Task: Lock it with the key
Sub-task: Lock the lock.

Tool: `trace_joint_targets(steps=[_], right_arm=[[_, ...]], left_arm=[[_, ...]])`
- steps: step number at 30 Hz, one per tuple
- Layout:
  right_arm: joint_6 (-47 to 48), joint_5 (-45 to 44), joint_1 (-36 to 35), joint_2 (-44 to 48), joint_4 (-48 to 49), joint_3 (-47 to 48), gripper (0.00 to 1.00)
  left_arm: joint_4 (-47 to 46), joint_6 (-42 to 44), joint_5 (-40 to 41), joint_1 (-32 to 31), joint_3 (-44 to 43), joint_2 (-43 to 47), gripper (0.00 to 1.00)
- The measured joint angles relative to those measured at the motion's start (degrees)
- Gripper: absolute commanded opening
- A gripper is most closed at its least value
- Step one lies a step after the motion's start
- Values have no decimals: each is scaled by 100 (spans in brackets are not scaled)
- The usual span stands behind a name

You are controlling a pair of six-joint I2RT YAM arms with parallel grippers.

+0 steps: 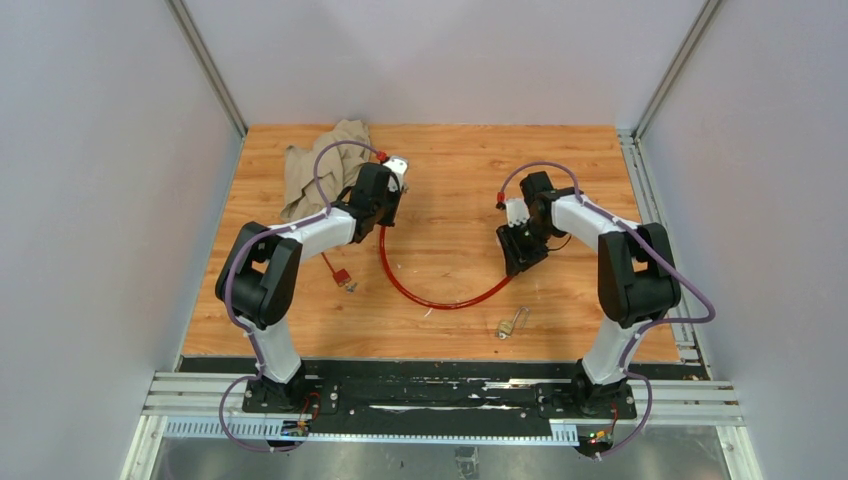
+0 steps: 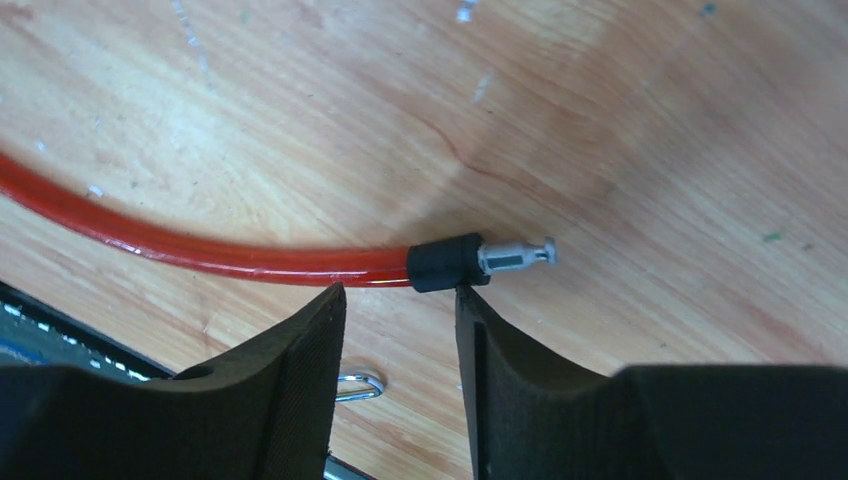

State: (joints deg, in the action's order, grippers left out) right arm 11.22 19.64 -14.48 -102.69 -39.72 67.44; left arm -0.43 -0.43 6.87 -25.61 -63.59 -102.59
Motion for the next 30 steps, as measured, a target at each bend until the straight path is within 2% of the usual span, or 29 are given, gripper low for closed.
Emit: trace_joint_targets(steps=[6,19,30], right_arm=[[-540,-470,127,-59,304,-24,42],[-1198,-446,188,46,605,-210,40],[-1515,-931,-393,201,1233,-391,39]], left_arm=[[-85,-133,133,0,70,26,0],[-212,-216,203,-2,131,216,0],[-251,-216,201,-7,140,219,0]])
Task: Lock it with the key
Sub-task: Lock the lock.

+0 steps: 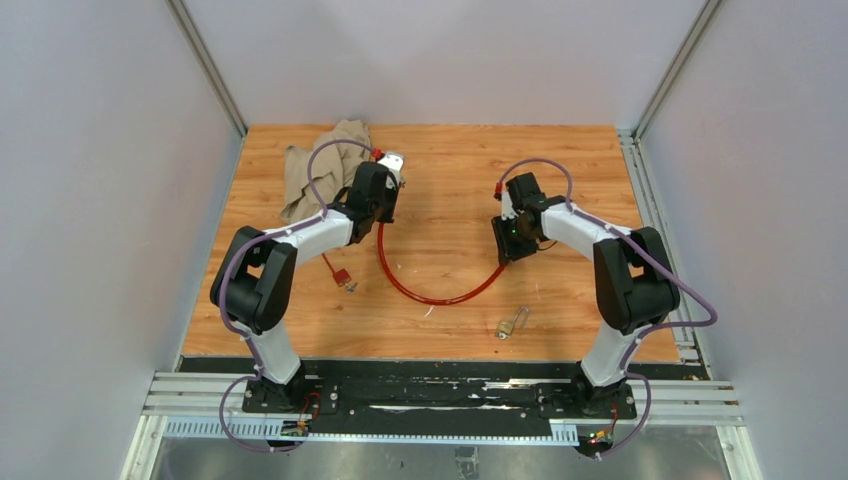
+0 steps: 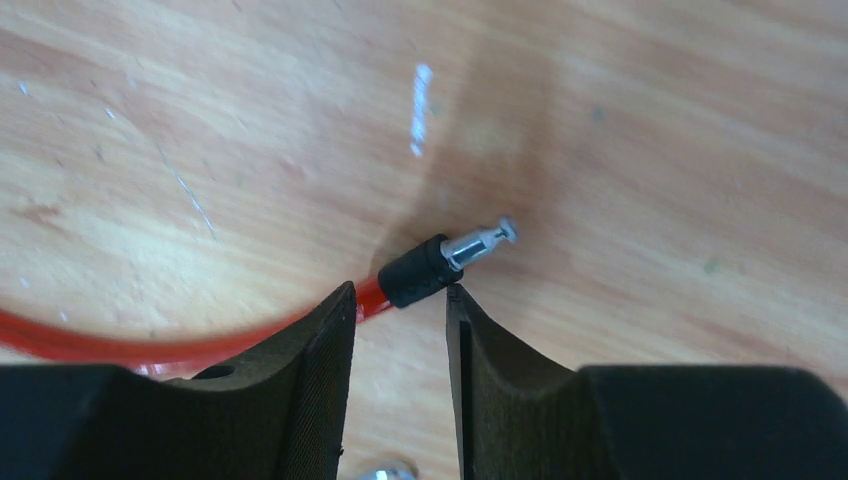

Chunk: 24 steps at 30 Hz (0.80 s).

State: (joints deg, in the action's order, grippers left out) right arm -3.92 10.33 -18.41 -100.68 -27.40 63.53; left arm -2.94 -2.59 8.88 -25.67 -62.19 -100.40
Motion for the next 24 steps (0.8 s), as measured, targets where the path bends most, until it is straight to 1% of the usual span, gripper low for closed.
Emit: trace_joint_targets(steps=[5,7,10,11,16,17,21,24], right_arm=[[-173,-317,-389,-260,498,92,45],[-306,-330,-426,-271,699,79,44],[-459,-334,-444,-284,868,63,34],[-494,-358,-444,-304,920,63,28],[-553,-544,-461,-422,1180,105,3],[-533,-570,-474,-439,1211,120,1],[-415,-584,-509,-463,1364,140,1],[-308,-326,-509,-472,1569,138,1]], left_arm=[[-11,0,-17,-9,44,9,0],[-48,0,-20,-11,96,26,0],[-59,2,-31,-13,138,39,0],[-76,0,-31,-13,146,39,0],[-146,0,-101,-13,146,39,0],[-157,2,-122,-15,149,39,0],[-256,44,-236,-22,188,39,0],[-319,111,-317,-24,223,39,0]])
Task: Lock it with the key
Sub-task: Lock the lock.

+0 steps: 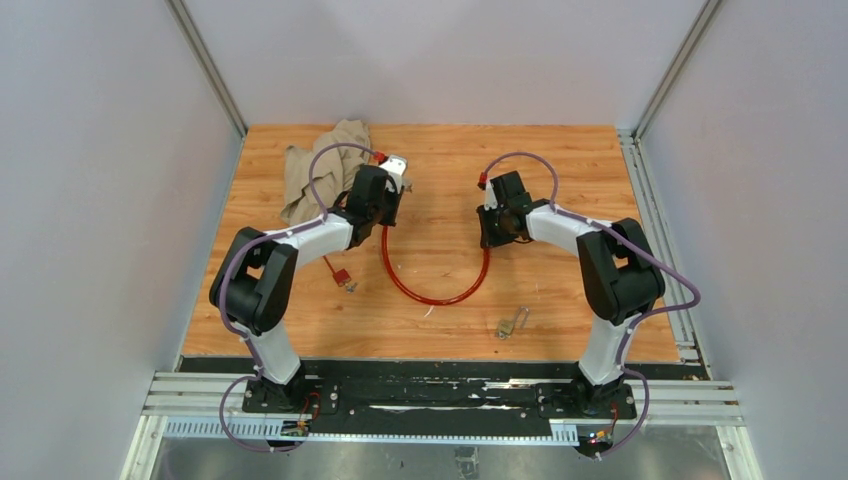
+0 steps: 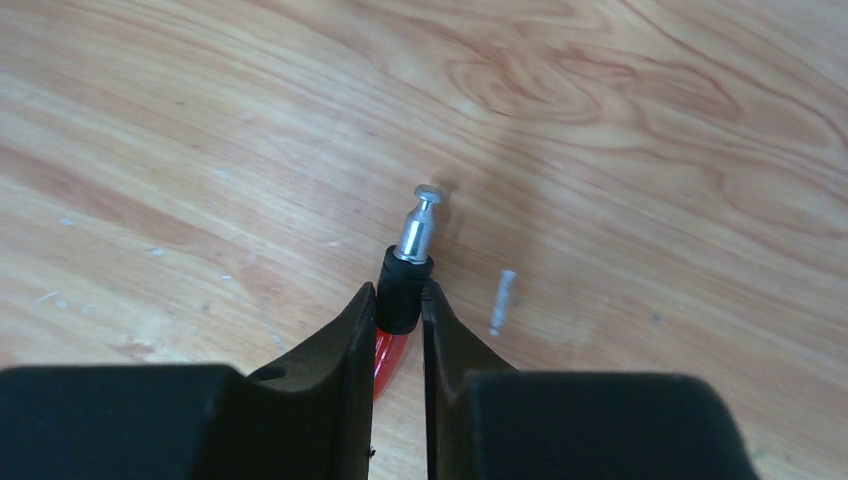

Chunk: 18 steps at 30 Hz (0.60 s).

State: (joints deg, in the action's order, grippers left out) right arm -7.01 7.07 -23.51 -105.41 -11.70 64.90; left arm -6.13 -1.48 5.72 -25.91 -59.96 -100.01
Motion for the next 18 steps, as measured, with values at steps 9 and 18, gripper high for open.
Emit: trace_joint_targets(steps=[9,18], right_arm=[[-90,2129,-2,-74,505,455,1],[-973,3781,-2,-597,1047,1255,1]], left_arm=[[-354,372,-168,-85,234,11,0],[-656,717,-297,-219,382,127,0]])
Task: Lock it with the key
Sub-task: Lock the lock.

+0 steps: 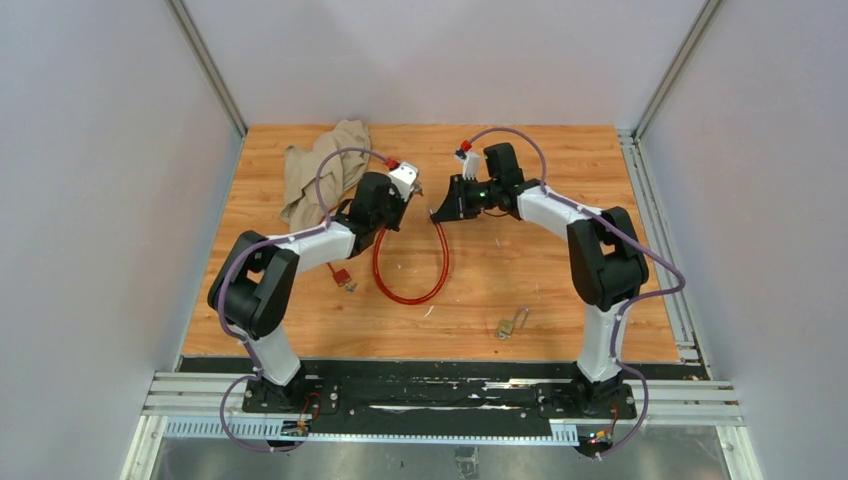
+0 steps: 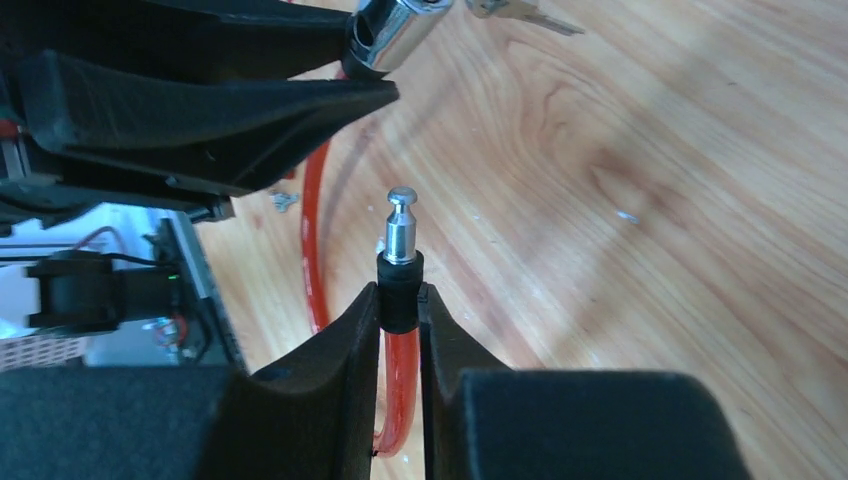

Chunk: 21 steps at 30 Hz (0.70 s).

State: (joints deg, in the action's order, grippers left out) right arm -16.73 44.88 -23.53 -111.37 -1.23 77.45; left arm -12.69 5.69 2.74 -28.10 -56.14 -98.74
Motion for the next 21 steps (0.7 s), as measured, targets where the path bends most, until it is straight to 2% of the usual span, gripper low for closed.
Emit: trace_joint_targets(steps=[12,21], right_arm=[[-1322,1084,-2,-682,566,330,1],[-1884,1270,-24,-984,686,671,1]], left_arm=[[-522,466,107,-238,450,107,0],[-828,817,304,-426,636,184,0]])
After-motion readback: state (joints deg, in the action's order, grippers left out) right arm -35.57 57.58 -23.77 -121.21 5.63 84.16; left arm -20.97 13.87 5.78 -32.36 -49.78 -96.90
